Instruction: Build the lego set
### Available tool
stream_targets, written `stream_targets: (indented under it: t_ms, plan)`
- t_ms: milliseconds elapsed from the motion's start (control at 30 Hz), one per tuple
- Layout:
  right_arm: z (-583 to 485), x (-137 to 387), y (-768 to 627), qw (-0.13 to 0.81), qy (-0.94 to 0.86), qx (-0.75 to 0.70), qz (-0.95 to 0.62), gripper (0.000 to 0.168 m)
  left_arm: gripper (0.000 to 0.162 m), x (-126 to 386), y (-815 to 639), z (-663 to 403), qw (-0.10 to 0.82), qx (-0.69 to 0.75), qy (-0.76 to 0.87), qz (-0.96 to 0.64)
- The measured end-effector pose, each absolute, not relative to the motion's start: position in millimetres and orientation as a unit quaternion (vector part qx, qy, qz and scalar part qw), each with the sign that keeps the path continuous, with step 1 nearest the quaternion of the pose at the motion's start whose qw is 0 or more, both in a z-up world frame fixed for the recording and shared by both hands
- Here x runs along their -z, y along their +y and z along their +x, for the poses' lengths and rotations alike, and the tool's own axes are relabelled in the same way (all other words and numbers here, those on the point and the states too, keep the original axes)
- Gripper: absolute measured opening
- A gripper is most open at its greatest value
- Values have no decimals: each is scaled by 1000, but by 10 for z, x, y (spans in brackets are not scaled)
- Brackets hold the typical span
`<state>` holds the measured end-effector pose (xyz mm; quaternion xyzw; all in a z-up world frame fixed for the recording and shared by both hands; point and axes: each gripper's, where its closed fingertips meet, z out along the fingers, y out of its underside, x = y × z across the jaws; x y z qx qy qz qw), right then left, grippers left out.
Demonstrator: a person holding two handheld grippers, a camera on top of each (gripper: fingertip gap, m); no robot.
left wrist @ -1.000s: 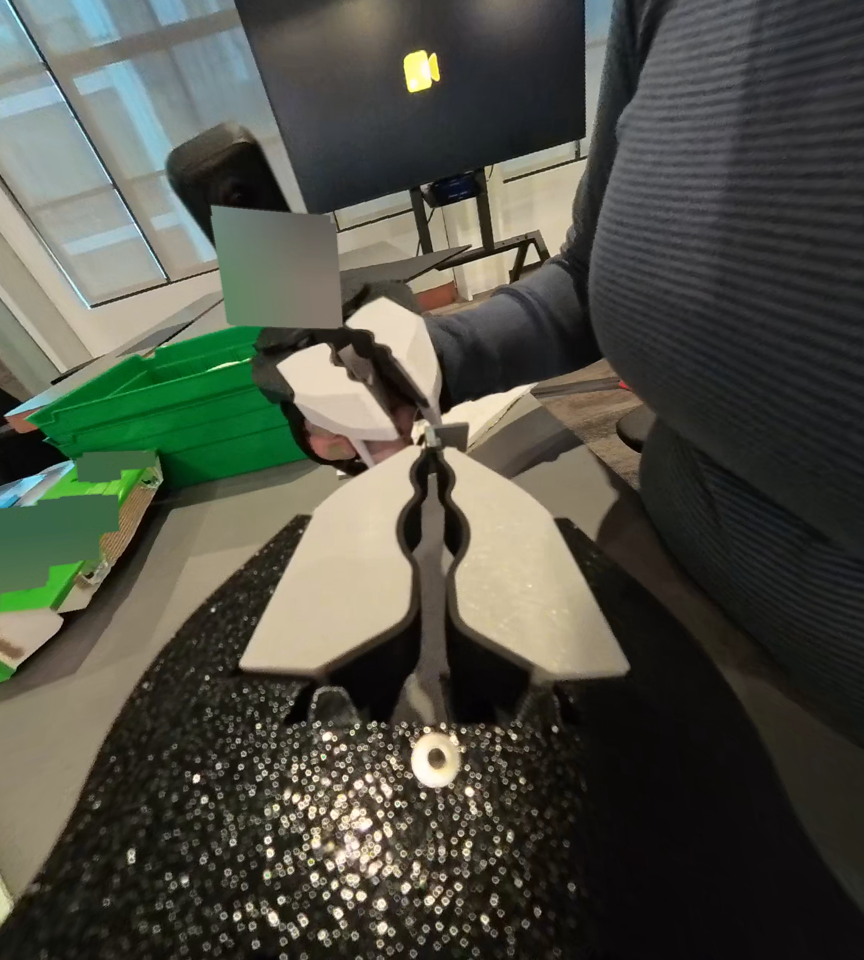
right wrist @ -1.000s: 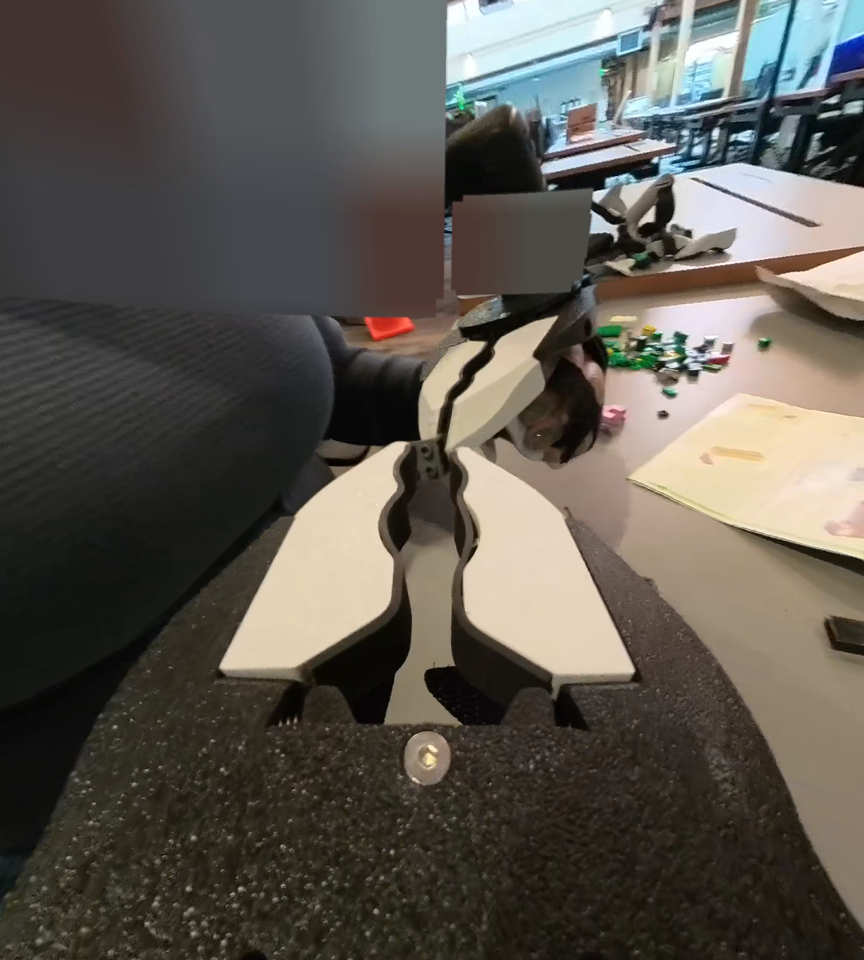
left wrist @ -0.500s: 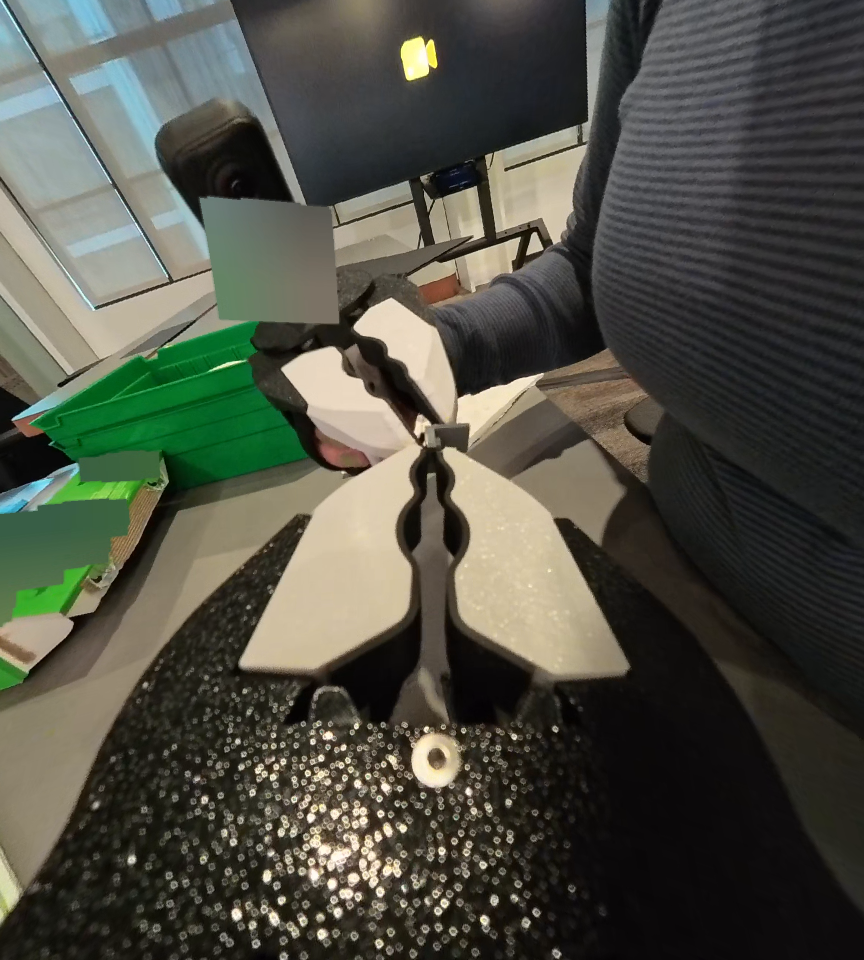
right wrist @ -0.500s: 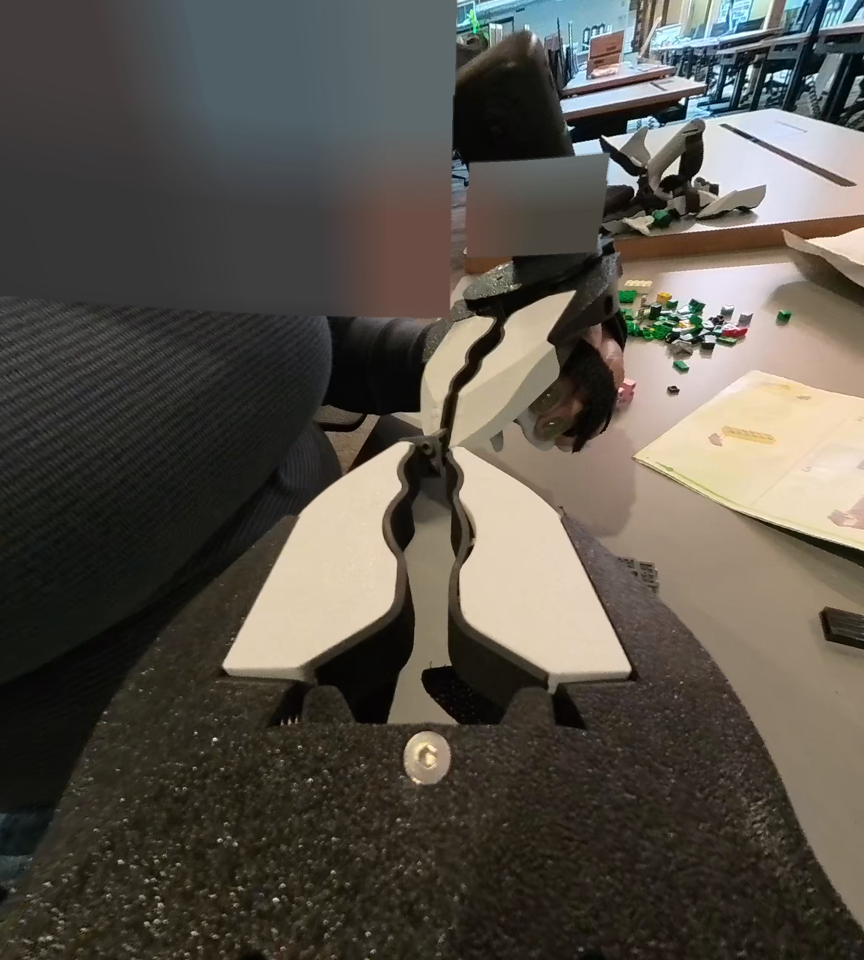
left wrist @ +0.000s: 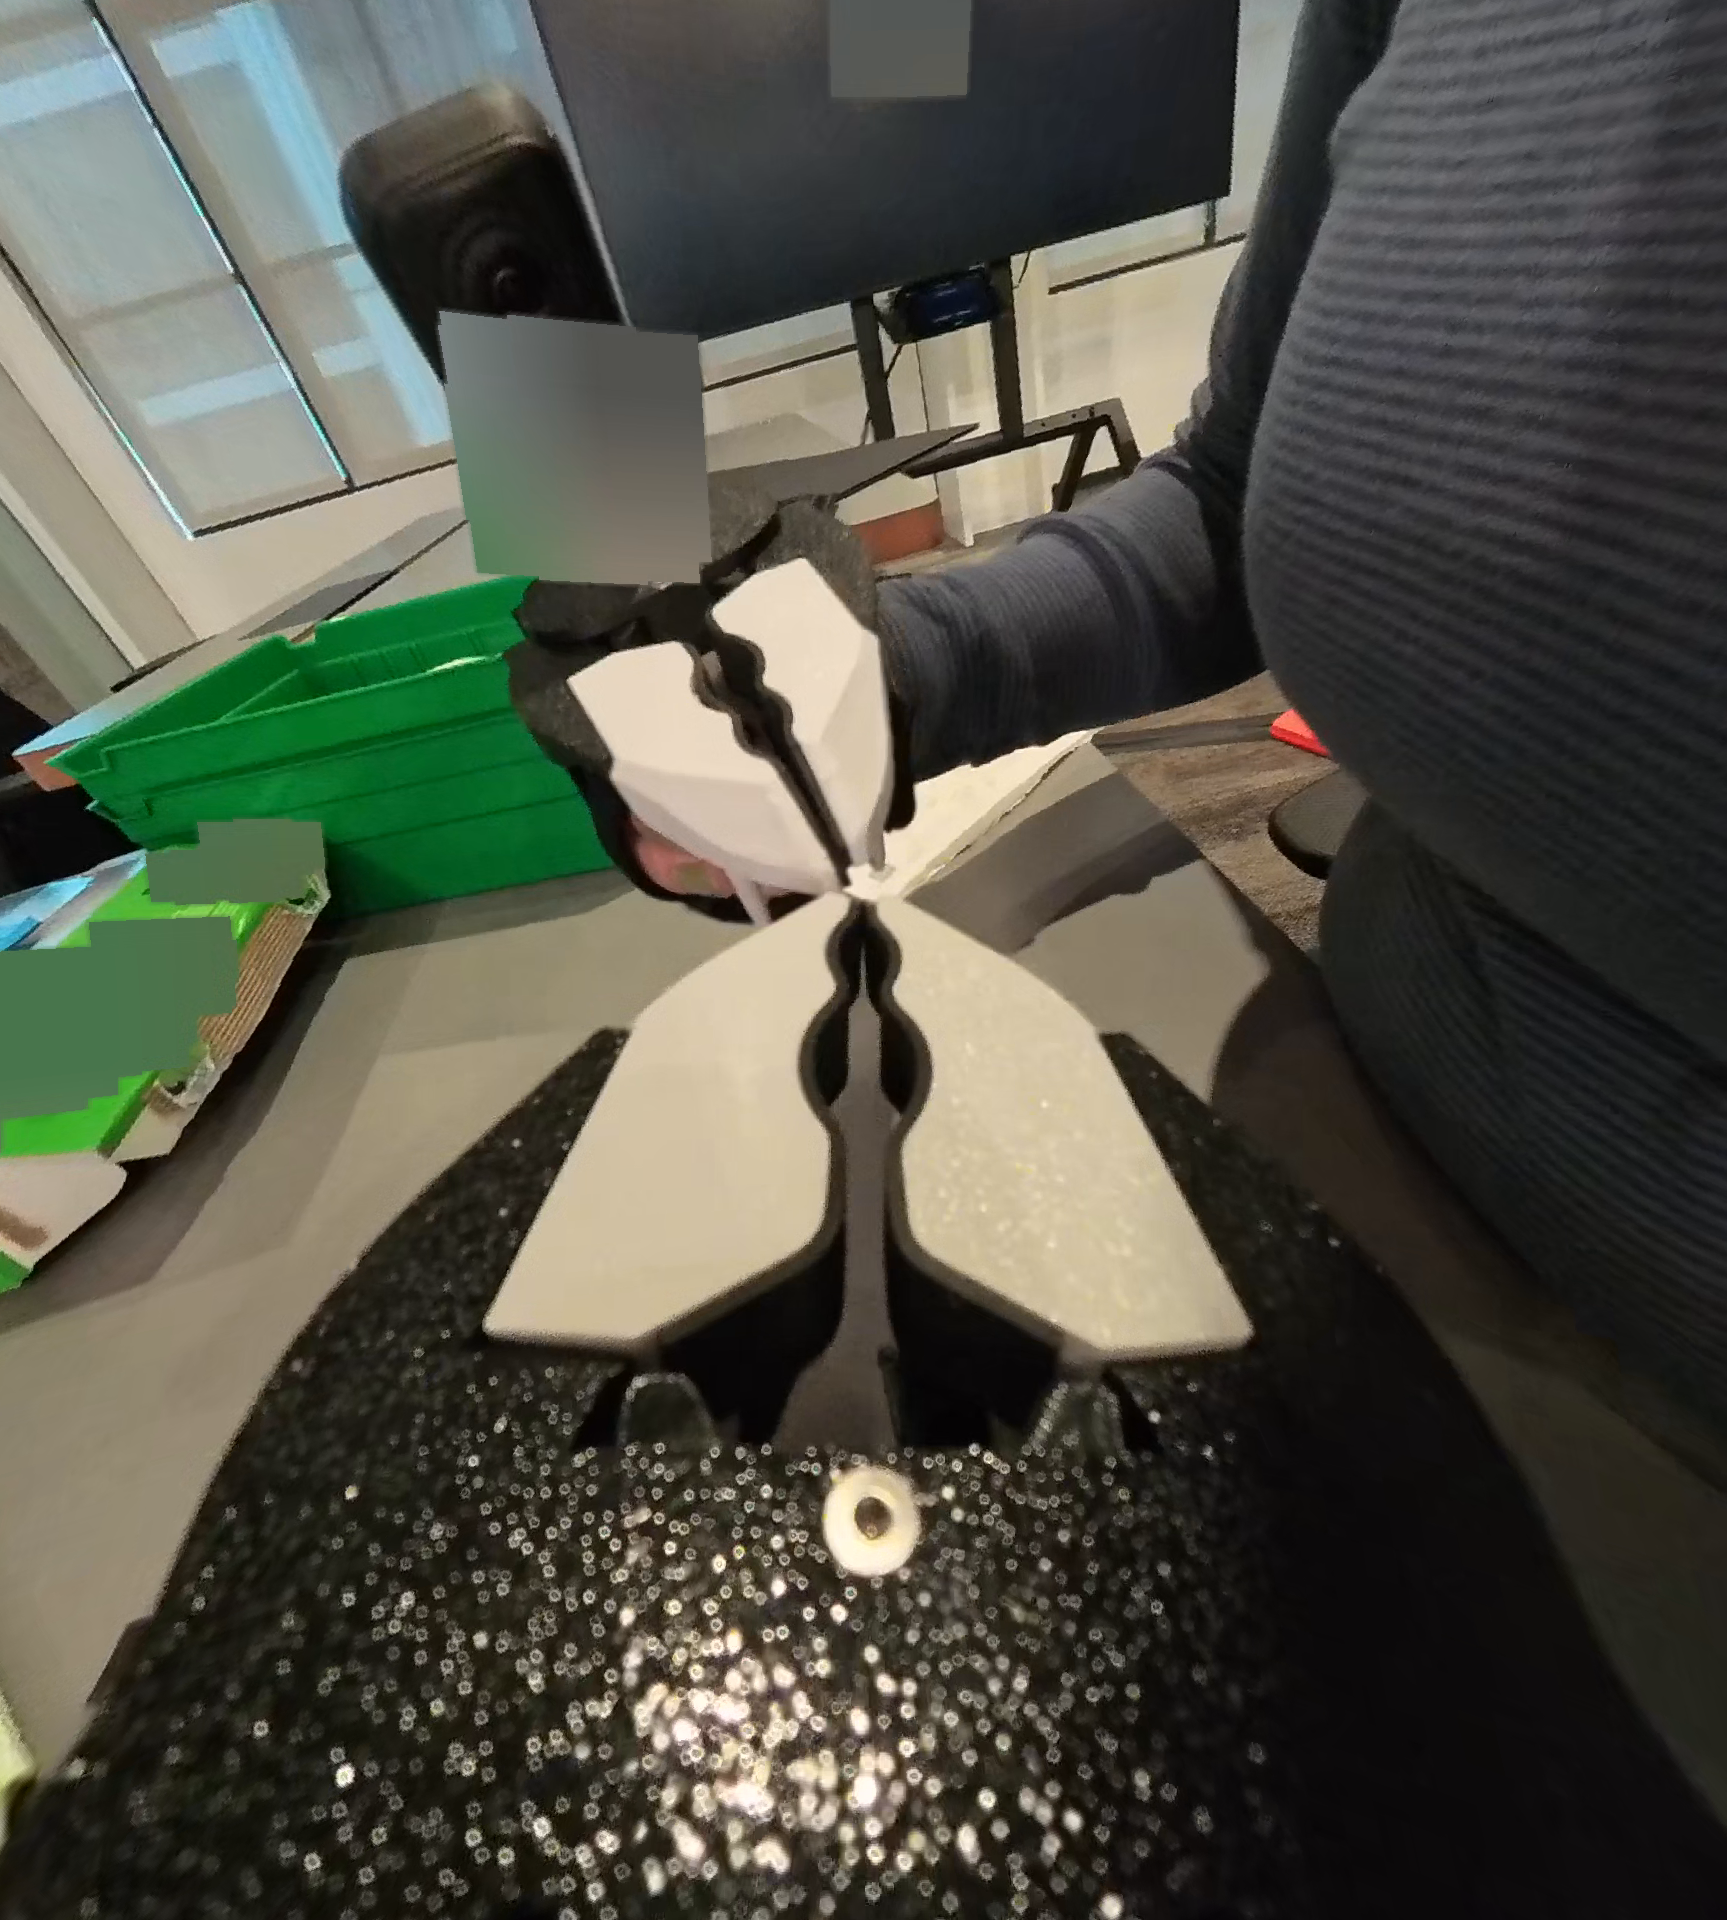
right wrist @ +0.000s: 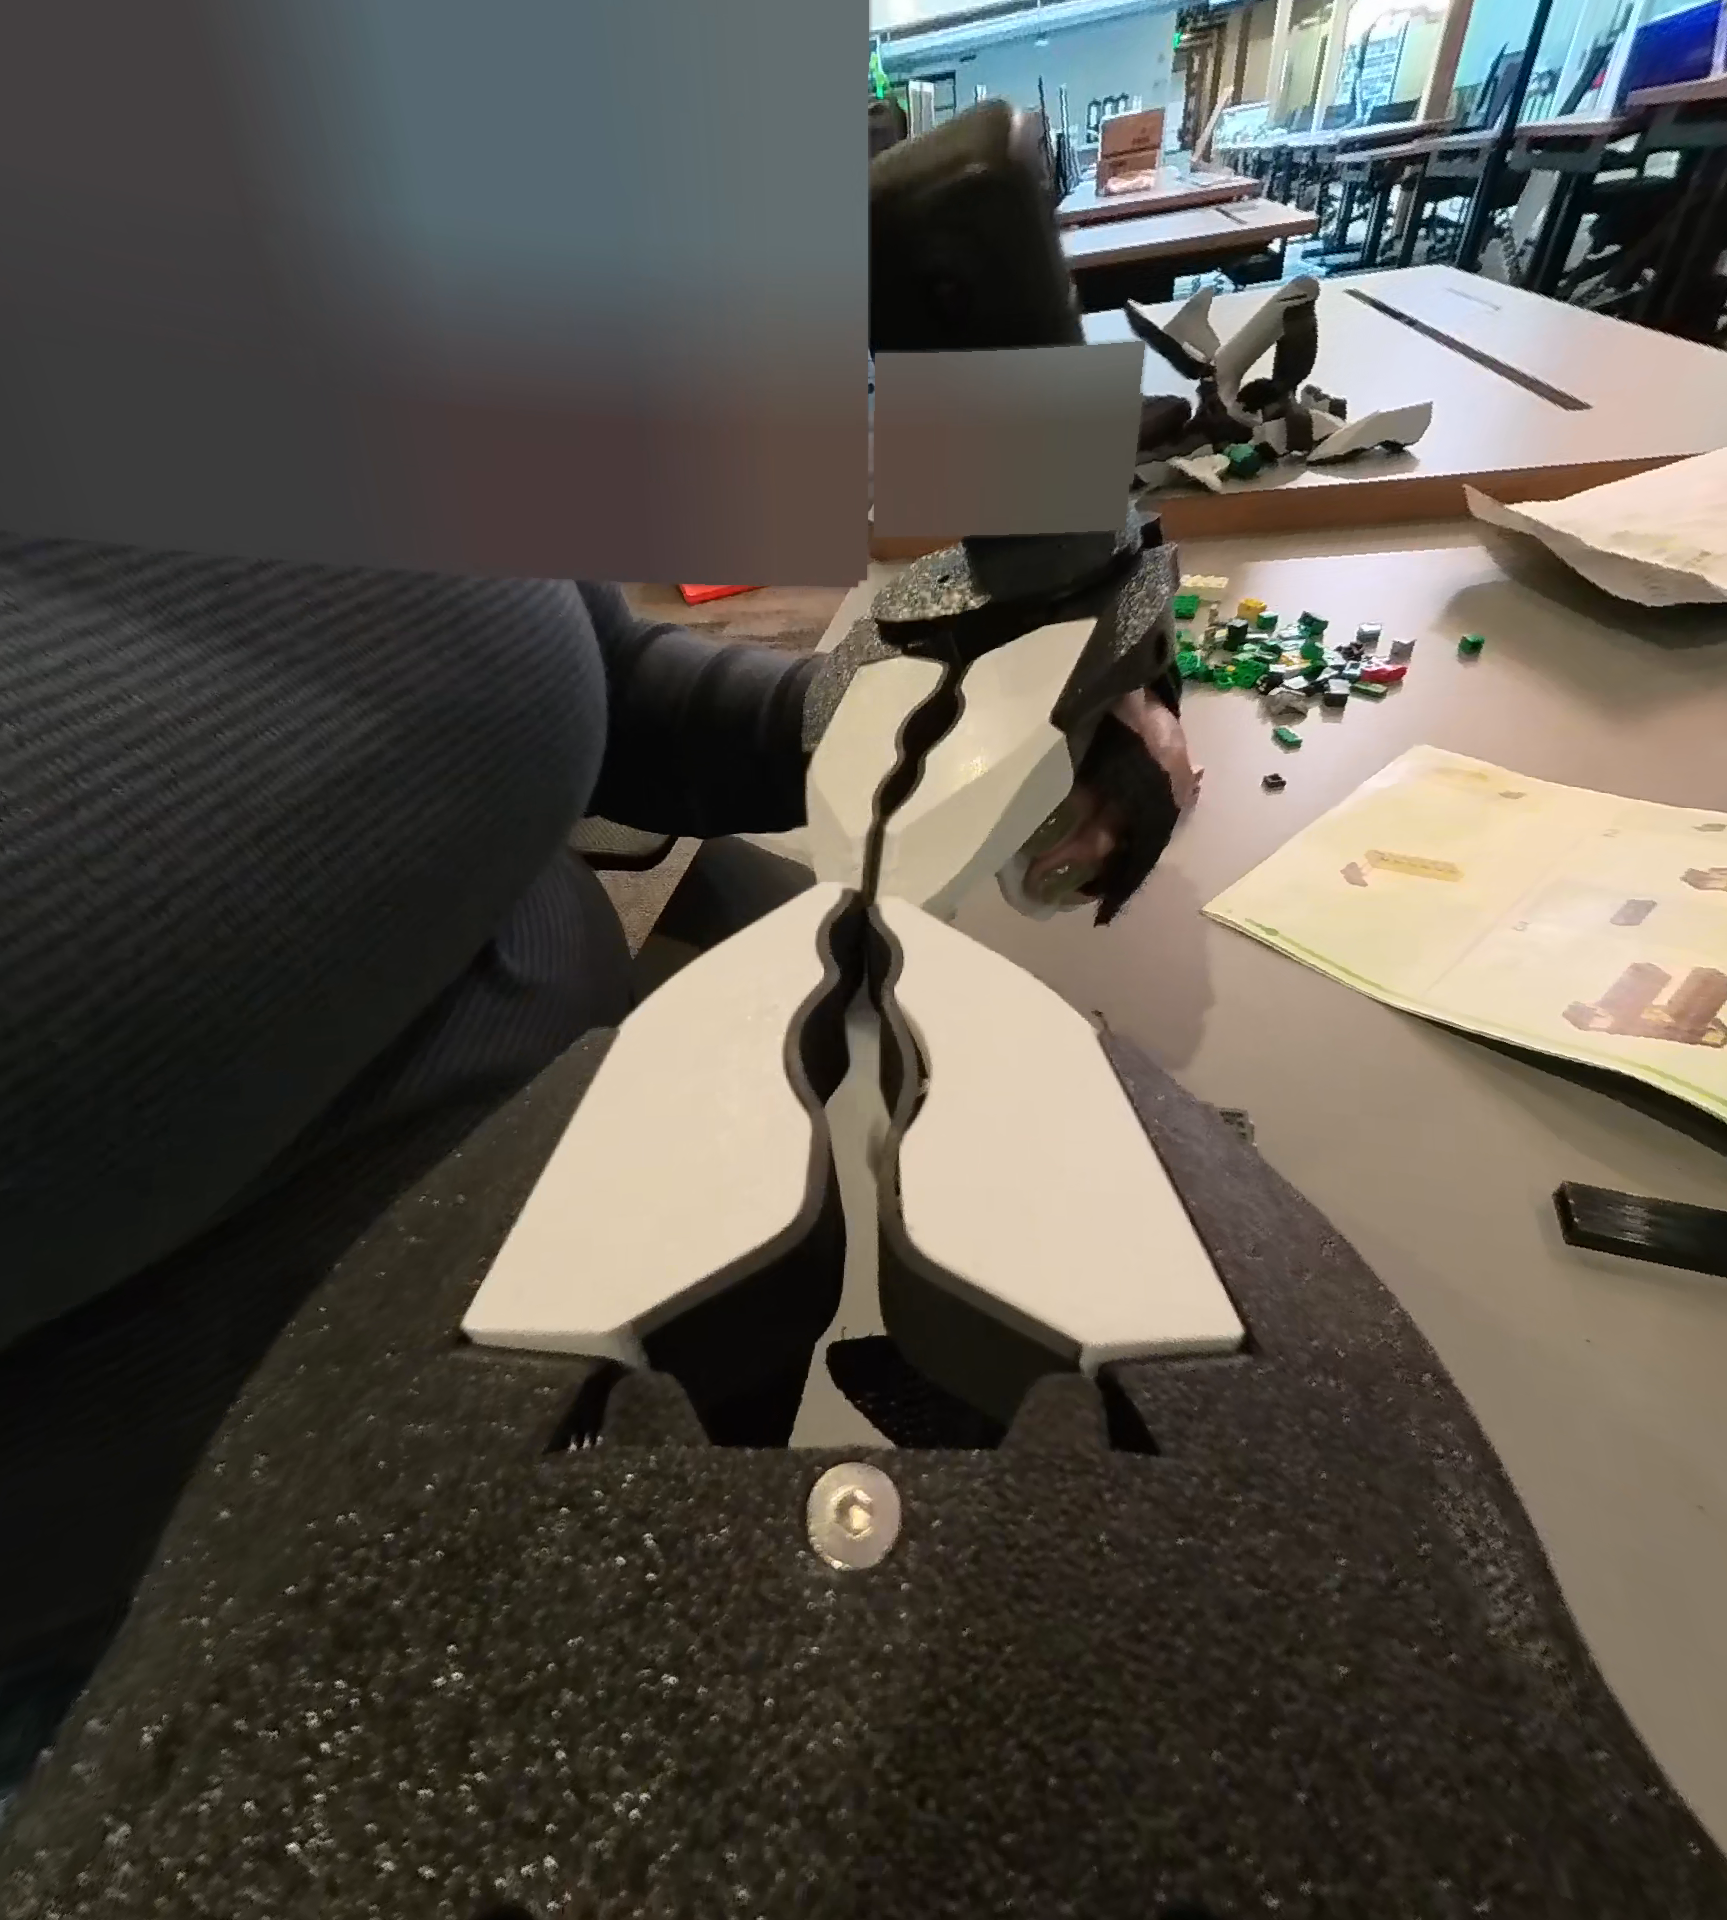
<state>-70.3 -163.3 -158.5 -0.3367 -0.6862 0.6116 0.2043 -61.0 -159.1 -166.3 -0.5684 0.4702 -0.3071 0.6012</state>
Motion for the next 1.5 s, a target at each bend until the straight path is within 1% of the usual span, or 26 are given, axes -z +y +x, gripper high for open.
stream_targets:
  t_ms: [167,367,467,633,667,700,867,1000,1167,1433,1467,1500]
  plan:
    - [-749,1703,-1516,213,-688,-585,-372,0,0,1799,-1452,-692,591,260,460,-609]
    - [-784,2146,-1112,255,-684,-457,-508,0,0,2050,-1301,-993,559,161,427,-692]
    - [-721,2342,-932,286,-672,-393,-559,0,0,2137,-1247,-1059,543,150,398,-724]
    - [-480,2567,-761,309,-662,-307,-610,0,30,2333,-1162,-905,486,179,377,-768]
    - [-428,2587,-740,314,-659,-298,-615,0,35,2384,-1119,-879,473,179,373,-778]
    - [-385,2601,-741,314,-657,-297,-618,0,36,2428,-1071,-852,461,179,370,-786]
    - [-282,2640,-777,313,-638,-312,-631,0,30,2564,-817,-720,417,148,426,-789]
    - [-266,2624,-813,318,-631,-328,-627,0,30,2721,-635,-777,344,102,500,-788]
    - [-257,2631,-779,314,-624,-346,-627,0,30,2839,-560,-782,281,119,549,-778]
    - [-222,2625,-759,313,-623,-362,-619,0,28,3002,-500,-769,258,119,559,-779]
    - [-225,2624,-756,313,-622,-365,-618,0,26,3009,-499,-756,258,122,559,-779]
    - [-226,2627,-757,312,-622,-367,-618,0,19,3014,-502,-745,256,126,560,-778]
